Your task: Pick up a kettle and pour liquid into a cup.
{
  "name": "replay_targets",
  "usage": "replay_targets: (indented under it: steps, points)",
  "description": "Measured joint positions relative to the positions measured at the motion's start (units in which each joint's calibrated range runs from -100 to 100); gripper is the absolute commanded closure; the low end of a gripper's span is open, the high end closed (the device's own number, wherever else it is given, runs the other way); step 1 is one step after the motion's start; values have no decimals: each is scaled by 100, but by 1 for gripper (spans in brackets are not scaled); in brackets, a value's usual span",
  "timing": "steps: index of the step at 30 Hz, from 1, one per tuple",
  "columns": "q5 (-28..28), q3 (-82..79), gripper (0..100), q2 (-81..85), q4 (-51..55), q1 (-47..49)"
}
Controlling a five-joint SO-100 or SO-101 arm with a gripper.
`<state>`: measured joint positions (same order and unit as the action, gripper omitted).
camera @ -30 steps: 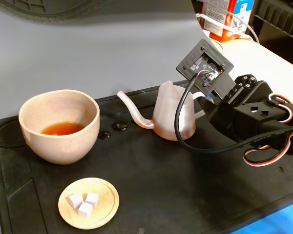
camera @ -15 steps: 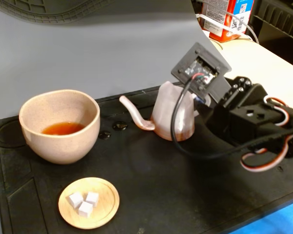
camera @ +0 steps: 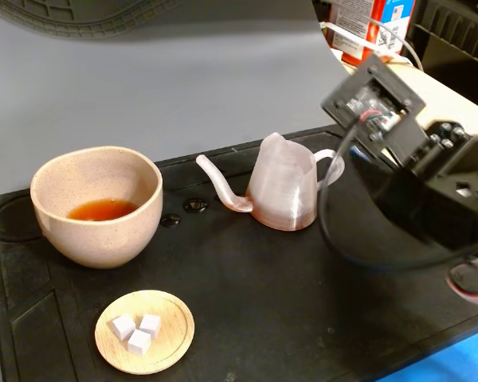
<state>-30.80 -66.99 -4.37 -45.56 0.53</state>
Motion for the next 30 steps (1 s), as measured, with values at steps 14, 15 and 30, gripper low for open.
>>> replay_targets:
  steps: [14, 15, 30]
  points:
    - [-1556, -954, 99, 5043, 1856, 106]
    - [-1792, -1130, 99, 5265, 1856, 98]
    - [-2520, -3281, 99, 10120, 5847, -159]
